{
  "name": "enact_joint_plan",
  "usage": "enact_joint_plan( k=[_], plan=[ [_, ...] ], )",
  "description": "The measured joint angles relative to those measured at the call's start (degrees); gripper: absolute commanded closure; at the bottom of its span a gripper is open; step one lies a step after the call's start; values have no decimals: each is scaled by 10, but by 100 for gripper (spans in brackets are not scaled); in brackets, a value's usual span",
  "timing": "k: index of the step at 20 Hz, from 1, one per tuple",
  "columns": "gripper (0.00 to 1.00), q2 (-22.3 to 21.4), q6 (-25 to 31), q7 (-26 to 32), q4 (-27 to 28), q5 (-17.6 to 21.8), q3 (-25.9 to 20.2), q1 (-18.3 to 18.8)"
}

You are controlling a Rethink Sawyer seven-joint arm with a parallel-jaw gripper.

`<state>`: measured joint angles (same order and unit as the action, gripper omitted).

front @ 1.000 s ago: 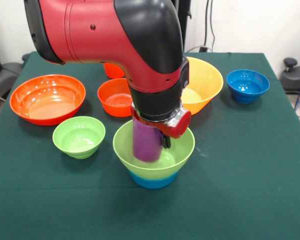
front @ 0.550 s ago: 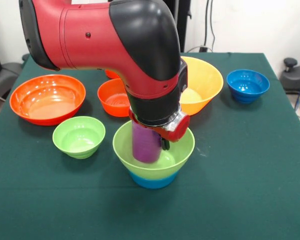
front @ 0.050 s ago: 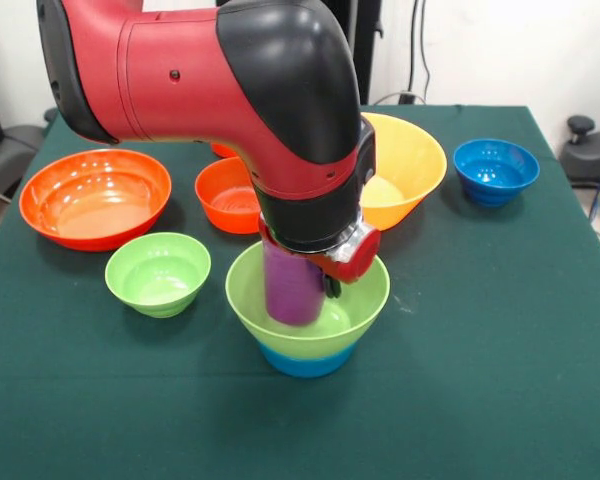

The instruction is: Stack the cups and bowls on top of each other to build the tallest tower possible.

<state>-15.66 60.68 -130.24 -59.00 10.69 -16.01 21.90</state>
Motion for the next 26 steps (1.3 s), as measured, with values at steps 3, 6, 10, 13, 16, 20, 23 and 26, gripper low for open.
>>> enact_joint_plan(
  k=[3,6,10,13,16,20,23,26],
  plan=[
    [100,0,0,0,0,0,0,0],
    [100,0,0,0,0,0,0,0],
    [100,0,0,0,0,-2,0,-1],
    [100,0,0,0,0,-5,0,-1],
    [100,0,0,0,0,-9,0,-1],
    [100,0,0,0,0,-14,0,-1],
    [100,0,0,0,0,-16,0,-1],
    [0,0,0,0,0,-20,-1,-1]
  ],
)
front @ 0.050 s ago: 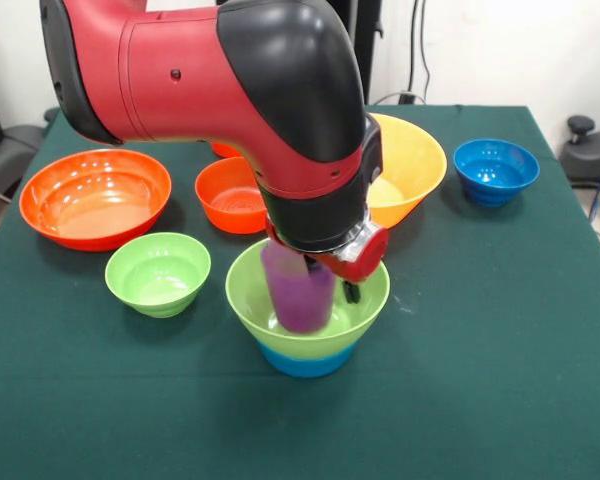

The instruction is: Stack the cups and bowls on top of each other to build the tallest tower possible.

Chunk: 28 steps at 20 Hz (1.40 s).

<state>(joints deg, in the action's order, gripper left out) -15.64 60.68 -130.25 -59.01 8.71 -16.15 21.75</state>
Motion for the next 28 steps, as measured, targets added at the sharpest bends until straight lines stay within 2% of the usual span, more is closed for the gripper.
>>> enact_joint_plan(
  k=[15,28],
  plan=[
    [0,-8,0,0,0,-19,0,-10],
    [0,-62,0,0,-15,-18,18,-42]
  ],
)
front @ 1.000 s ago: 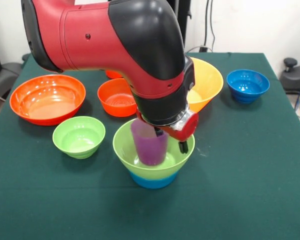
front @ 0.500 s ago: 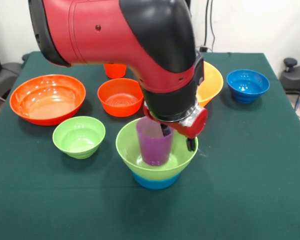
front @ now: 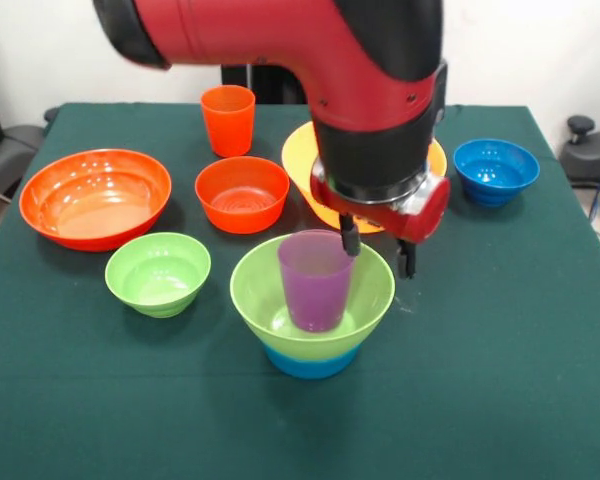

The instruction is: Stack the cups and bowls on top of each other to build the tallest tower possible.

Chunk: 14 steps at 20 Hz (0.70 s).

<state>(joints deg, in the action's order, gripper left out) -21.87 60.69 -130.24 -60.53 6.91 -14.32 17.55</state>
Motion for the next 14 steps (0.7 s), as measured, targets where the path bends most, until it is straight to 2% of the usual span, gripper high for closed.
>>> enact_joint_plan(
  k=[14],
  plan=[
    [0,-26,0,0,-1,3,34,-27]
  ],
)
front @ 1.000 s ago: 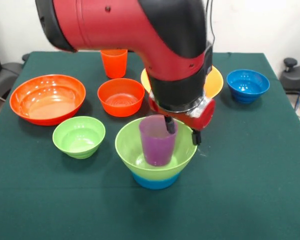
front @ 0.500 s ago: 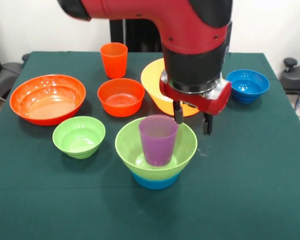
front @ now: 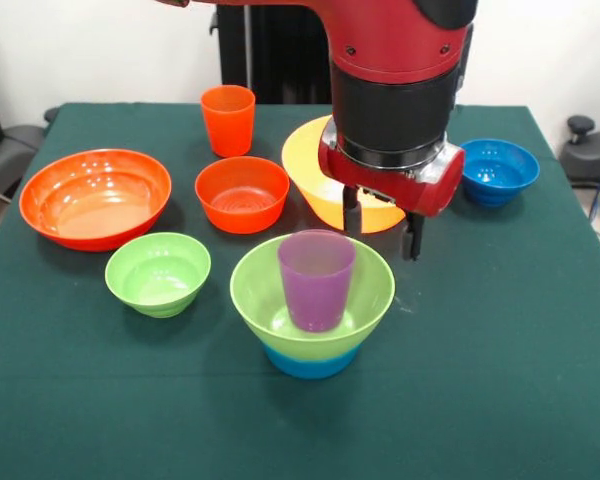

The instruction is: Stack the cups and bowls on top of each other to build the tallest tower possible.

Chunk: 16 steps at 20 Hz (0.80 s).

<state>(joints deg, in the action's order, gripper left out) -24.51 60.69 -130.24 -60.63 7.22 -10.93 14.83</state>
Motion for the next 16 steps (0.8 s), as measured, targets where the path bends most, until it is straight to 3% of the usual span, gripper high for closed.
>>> enact_joint_plan(
  k=[5,9,16],
  plan=[
    [0,-9,-16,0,-28,-11,2,-1],
    [0,-41,-52,0,-97,-36,4,-8],
    [0,-95,-61,-2,-180,-82,11,-54]
  ],
)
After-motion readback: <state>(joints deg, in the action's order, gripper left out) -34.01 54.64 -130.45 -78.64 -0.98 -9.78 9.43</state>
